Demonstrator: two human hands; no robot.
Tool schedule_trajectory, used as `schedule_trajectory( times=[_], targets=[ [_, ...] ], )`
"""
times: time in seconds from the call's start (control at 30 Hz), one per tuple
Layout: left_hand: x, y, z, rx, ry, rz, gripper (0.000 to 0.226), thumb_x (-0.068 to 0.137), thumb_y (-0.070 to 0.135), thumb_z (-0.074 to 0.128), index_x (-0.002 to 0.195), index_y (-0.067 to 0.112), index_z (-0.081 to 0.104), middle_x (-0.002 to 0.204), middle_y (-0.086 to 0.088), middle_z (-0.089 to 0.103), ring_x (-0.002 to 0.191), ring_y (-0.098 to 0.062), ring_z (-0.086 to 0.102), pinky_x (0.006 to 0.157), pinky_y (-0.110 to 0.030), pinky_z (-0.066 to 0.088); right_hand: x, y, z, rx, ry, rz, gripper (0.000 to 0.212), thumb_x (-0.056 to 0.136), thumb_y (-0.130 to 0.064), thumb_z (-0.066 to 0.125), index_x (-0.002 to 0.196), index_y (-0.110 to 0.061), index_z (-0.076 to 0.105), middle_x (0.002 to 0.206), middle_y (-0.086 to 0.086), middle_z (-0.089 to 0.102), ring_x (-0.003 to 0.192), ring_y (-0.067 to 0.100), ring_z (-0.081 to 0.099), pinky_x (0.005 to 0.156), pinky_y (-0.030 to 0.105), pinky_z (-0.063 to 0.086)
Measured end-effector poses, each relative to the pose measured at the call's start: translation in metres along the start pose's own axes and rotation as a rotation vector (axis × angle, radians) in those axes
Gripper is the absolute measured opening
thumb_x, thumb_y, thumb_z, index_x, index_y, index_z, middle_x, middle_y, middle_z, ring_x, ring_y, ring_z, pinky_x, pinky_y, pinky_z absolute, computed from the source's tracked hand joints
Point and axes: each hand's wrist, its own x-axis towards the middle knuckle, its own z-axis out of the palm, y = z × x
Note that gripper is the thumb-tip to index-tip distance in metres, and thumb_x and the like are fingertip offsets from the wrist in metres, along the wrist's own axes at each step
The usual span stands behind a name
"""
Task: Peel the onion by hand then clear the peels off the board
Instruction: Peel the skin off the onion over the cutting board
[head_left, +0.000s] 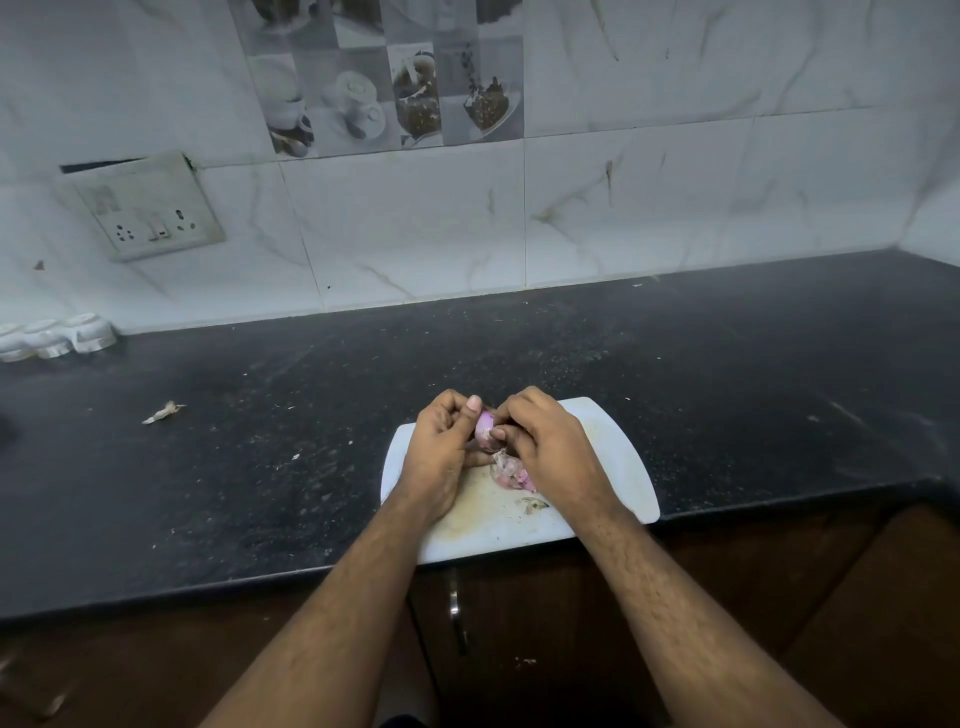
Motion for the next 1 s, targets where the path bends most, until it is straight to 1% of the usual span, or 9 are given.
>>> schedule_trajectory(
  times=[0.13, 0.3, 0.37, 0.43, 0.5, 0.63, 0.73, 0.87, 1.0],
  targets=[
    [0.001, -0.001, -0.001, 0.000, 0.000, 0.006, 0.018, 0.106, 0.019, 0.058, 0.095, 0.005, 0.055, 0.077, -0.011, 0.073, 0.058, -0.015, 0.071, 0.047, -0.025, 0.057, 0.000, 0.000, 0.002, -0.066, -0.011, -0.009, 0.008, 0.100, -0.014, 0.061, 0.100, -0.017, 0.068, 0.099, -0.008, 0.058, 0.094, 0.015, 0.054, 0.078, 0.042, 0.053],
    [0.002, -0.003, 0.000, -0.014, 0.026, 0.001, 0.019, 0.105, 0.019, 0.059, 0.094, 0.006, 0.054, 0.074, -0.012, 0.071, 0.056, -0.016, 0.071, 0.045, -0.025, 0.056, -0.001, -0.001, 0.001, -0.082, -0.017, -0.018, 0.007, 0.100, -0.014, 0.060, 0.098, -0.017, 0.066, 0.095, -0.008, 0.057, 0.091, 0.014, 0.053, 0.077, 0.043, 0.052],
    [0.004, -0.005, -0.002, -0.014, 0.048, 0.006, 0.022, 0.105, 0.022, 0.060, 0.089, 0.008, 0.054, 0.072, -0.010, 0.070, 0.055, -0.016, 0.068, 0.045, -0.026, 0.057, -0.001, -0.005, 0.000, -0.048, -0.024, -0.041, 0.005, 0.099, -0.014, 0.061, 0.102, -0.017, 0.064, 0.100, -0.008, 0.058, 0.094, 0.014, 0.054, 0.079, 0.040, 0.052],
    [0.006, -0.006, -0.004, -0.020, 0.052, 0.013, 0.024, 0.104, 0.024, 0.061, 0.086, 0.010, 0.054, 0.069, -0.010, 0.067, 0.053, -0.017, 0.065, 0.046, -0.026, 0.055, -0.002, -0.009, -0.001, -0.036, -0.061, -0.070, 0.014, 0.100, -0.016, 0.061, 0.114, -0.016, 0.064, 0.113, -0.007, 0.060, 0.103, 0.013, 0.056, 0.084, 0.033, 0.052],
    [0.005, -0.007, -0.003, -0.020, 0.052, 0.013, 0.024, 0.104, 0.023, 0.061, 0.085, 0.010, 0.053, 0.066, -0.010, 0.064, 0.050, -0.015, 0.062, 0.044, -0.025, 0.053, -0.003, -0.011, -0.001, -0.067, -0.085, -0.096, 0.020, 0.101, -0.019, 0.060, 0.120, -0.014, 0.065, 0.119, -0.005, 0.060, 0.108, 0.015, 0.056, 0.086, 0.031, 0.051],
    [0.005, -0.008, -0.002, 0.003, 0.063, 0.003, 0.025, 0.105, 0.023, 0.059, 0.085, 0.010, 0.052, 0.067, -0.010, 0.062, 0.049, -0.014, 0.060, 0.043, -0.023, 0.051, -0.005, -0.011, 0.001, -0.125, -0.064, -0.102, 0.016, 0.100, -0.021, 0.061, 0.113, -0.014, 0.067, 0.115, -0.004, 0.060, 0.103, 0.016, 0.055, 0.080, 0.037, 0.053],
    [0.004, -0.007, -0.002, 0.018, 0.057, 0.000, 0.025, 0.106, 0.022, 0.058, 0.086, 0.009, 0.051, 0.069, -0.013, 0.060, 0.048, -0.013, 0.059, 0.041, -0.021, 0.047, -0.004, -0.011, 0.000, -0.112, -0.067, -0.084, 0.012, 0.099, -0.017, 0.064, 0.110, -0.014, 0.067, 0.112, -0.006, 0.060, 0.101, 0.014, 0.055, 0.080, 0.039, 0.055],
    [0.004, -0.005, 0.000, 0.025, 0.042, -0.007, 0.024, 0.107, 0.020, 0.056, 0.086, 0.009, 0.051, 0.066, -0.011, 0.059, 0.046, -0.012, 0.057, 0.041, -0.020, 0.045, -0.004, -0.012, -0.001, -0.076, -0.081, -0.056, 0.009, 0.096, -0.013, 0.068, 0.103, -0.016, 0.066, 0.108, -0.009, 0.057, 0.099, 0.012, 0.054, 0.081, 0.037, 0.053],
    [0.005, -0.004, 0.000, 0.035, 0.030, -0.004, 0.025, 0.107, 0.019, 0.057, 0.084, 0.009, 0.052, 0.064, -0.008, 0.060, 0.046, -0.012, 0.058, 0.043, -0.020, 0.048, -0.002, -0.011, -0.001, -0.064, -0.105, -0.044, 0.010, 0.093, -0.012, 0.071, 0.095, -0.020, 0.064, 0.105, -0.012, 0.055, 0.098, 0.011, 0.051, 0.081, 0.035, 0.052]
  ],
)
